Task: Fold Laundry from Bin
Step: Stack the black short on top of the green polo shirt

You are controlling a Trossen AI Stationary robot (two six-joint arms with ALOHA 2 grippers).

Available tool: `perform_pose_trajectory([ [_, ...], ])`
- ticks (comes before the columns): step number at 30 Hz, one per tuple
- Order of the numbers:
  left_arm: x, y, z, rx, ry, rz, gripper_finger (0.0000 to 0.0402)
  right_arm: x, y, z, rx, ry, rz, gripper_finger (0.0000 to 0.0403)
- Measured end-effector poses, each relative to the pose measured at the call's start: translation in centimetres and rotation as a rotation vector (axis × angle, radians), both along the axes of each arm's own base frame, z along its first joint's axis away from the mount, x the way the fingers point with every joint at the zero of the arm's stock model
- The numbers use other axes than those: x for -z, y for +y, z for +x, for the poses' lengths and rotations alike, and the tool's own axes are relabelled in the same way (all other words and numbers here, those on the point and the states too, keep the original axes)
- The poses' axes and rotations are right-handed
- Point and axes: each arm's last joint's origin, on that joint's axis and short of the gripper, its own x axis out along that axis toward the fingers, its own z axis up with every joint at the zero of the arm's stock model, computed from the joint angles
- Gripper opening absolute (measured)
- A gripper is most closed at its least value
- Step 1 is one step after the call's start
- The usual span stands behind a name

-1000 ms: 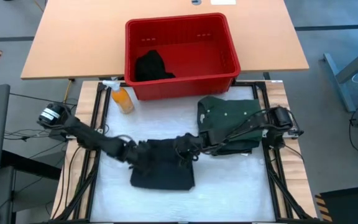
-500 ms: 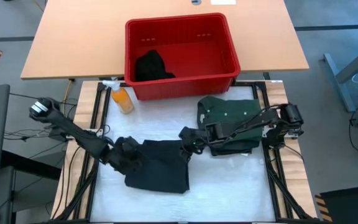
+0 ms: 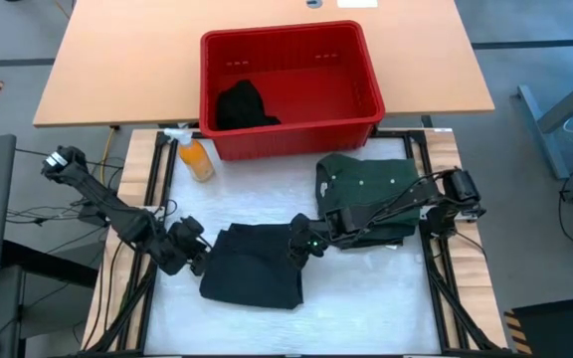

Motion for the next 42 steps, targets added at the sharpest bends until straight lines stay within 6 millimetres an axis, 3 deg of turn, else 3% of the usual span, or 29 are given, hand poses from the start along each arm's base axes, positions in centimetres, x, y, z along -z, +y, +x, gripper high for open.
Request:
perform_pose_trajectory([
  [4,1.7,-0.1,-0.7,-0.068,0.017,-0.046,0.0264,0.3,0.9,-0.4,0.100,0.025,-0.045,0.0276],
  [8,3.4,0.1,-0.9,-0.123,0.004,-0.046,0.0287,1.7,2.1,-0.3,0.132,0.050,-0.058,0.0276],
  [17,7.4,-0.1,-0.8,-0.154,-0.018,-0.107,0.0291,6.2,2.2,0.8,0.208,0.144,-0.083,0.0276],
  [22,8.8,-0.6,-0.1,-0.198,-0.051,-0.096,0.0291,7.8,2.7,1.3,0.221,0.144,-0.079,0.0276],
  [26,9.2,-1.0,0.6,-0.216,-0.105,-0.103,0.0287,7.8,3.1,1.7,0.190,0.082,-0.106,0.0276],
  [29,9.5,-1.2,0.9,-0.222,-0.113,-0.104,0.0264,7.6,3.1,2.1,0.183,0.035,-0.119,0.0263],
  [32,9.9,-1.2,0.9,-0.239,-0.104,-0.107,0.0216,7.6,2.8,2.3,0.170,0.033,-0.119,0.0219],
  [39,9.9,-1.3,1.2,-0.268,-0.147,-0.121,0.0055,7.2,2.6,3.4,0.048,-0.087,-0.159,0.0031],
  [42,9.3,-1.5,1.7,-0.277,-0.243,-0.135,0.0018,6.5,2.1,3.7,0.014,-0.126,-0.129,0.0029],
])
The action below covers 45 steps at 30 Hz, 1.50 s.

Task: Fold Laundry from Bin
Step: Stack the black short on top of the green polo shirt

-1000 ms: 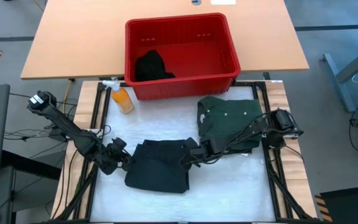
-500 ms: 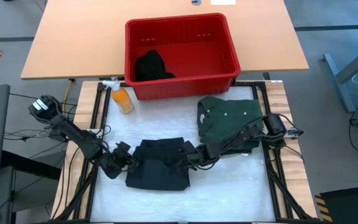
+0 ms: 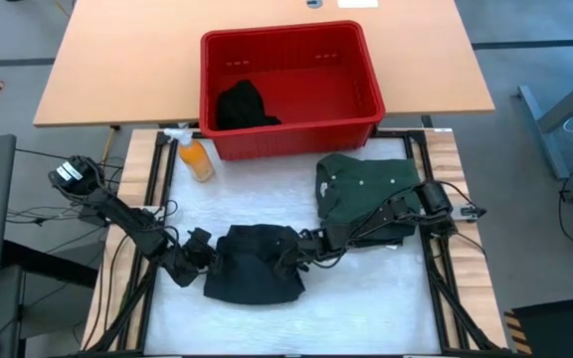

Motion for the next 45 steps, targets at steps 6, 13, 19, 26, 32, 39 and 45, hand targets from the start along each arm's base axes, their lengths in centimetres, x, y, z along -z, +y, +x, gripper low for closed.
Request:
perform_pose_trajectory([
  [6,-2.6,-0.1,1.3,-0.034,-0.221,-0.001,0.0021,-5.0,-2.1,-0.8,-0.017,-0.086,-0.001,0.0031],
  [13,-7.0,0.9,3.2,-0.088,-0.362,0.075,0.0018,-13.0,-4.4,-4.9,-0.010,-0.177,-0.032,0.0030],
  [19,-12.7,3.4,7.0,-0.066,-0.444,0.205,0.0018,-18.7,-5.8,-10.6,0.055,-0.203,-0.061,0.0030],
  [26,-18.3,9.4,12.9,-0.049,-0.502,0.330,0.0018,-21.2,-7.4,-18.5,0.178,-0.038,-0.136,0.0030],
  [32,-18.5,13.8,21.5,0.067,-0.474,0.343,0.0018,-21.5,-9.0,-23.7,0.277,0.143,-0.200,0.0030],
  [39,-17.8,17.5,29.8,0.128,-0.437,0.278,0.0018,-21.1,-11.1,-27.9,0.372,0.377,-0.243,0.0030],
  [45,-15.2,18.7,33.1,0.121,-0.246,0.223,0.0018,-17.7,-12.8,-28.9,0.359,0.517,-0.292,0.0030],
])
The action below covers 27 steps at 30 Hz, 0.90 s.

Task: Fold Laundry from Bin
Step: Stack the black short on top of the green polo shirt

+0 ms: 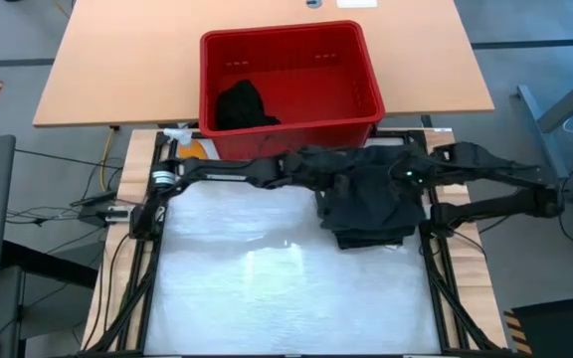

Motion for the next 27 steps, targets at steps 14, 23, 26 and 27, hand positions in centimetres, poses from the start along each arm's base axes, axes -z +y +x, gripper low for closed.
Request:
perform_pose_trajectory([
  [14,3.8,2.0,0.9,-0.055,0.149,-0.056,0.0046,4.8,-2.2,-1.7,0.138,0.098,-0.048,0.0139],
  [23,3.3,2.2,0.8,-0.025,0.138,-0.055,0.0063,-0.2,-2.5,-2.1,0.099,-0.013,-0.089,0.0241],
  [26,3.2,2.6,0.8,0.009,0.137,-0.046,0.0073,-1.6,-2.1,-2.1,0.061,-0.133,-0.068,0.0246],
  [27,3.1,2.8,0.7,0.032,0.142,-0.043,0.0077,-1.7,-1.9,-1.9,0.028,-0.190,-0.052,0.0246],
])
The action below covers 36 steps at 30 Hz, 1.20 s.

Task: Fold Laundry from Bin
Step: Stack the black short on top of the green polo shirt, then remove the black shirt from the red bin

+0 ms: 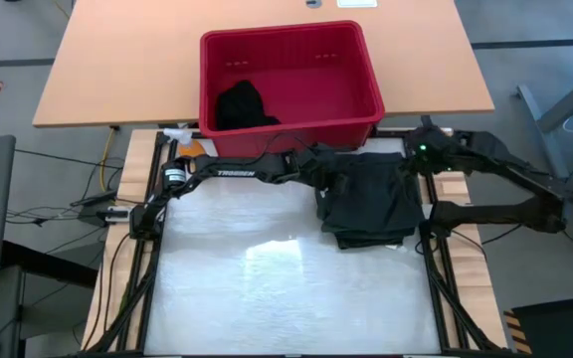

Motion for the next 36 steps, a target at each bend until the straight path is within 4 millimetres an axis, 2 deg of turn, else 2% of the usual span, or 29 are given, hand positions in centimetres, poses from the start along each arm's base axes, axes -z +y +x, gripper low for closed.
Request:
perform_pose_trajectory([
  [3,-0.6,0.8,-0.1,0.037,-0.004,0.001,0.0091,0.4,0.7,0.8,-0.106,-0.145,0.004,0.0247],
  [10,-2.5,2.0,-0.5,0.110,0.016,0.069,0.0110,4.0,2.0,3.6,-0.278,-0.308,-0.054,0.0245],
  [13,-2.8,2.2,-0.9,0.133,0.089,0.091,0.0110,5.5,1.6,4.7,-0.280,-0.269,-0.091,0.0235],
  [21,-4.8,2.0,-2.6,0.152,0.337,0.193,0.0110,9.2,-0.8,6.8,-0.225,-0.024,-0.111,0.0209],
  [25,-6.2,0.5,-2.8,0.199,0.394,0.293,0.0110,10.4,-1.6,7.8,-0.251,0.038,-0.080,0.0199],
  [29,-7.2,-2.5,-3.2,0.266,0.506,0.390,0.0110,10.9,-1.8,8.5,-0.284,0.056,-0.088,0.0193],
  [32,-7.9,-4.9,-4.2,0.248,0.623,0.512,0.0110,10.1,-1.8,8.6,-0.297,0.049,-0.099,0.0191],
  [36,-10.1,-6.9,-5.6,0.185,0.668,0.664,0.0110,7.9,-1.8,8.4,-0.306,-0.003,-0.136,0.0191],
])
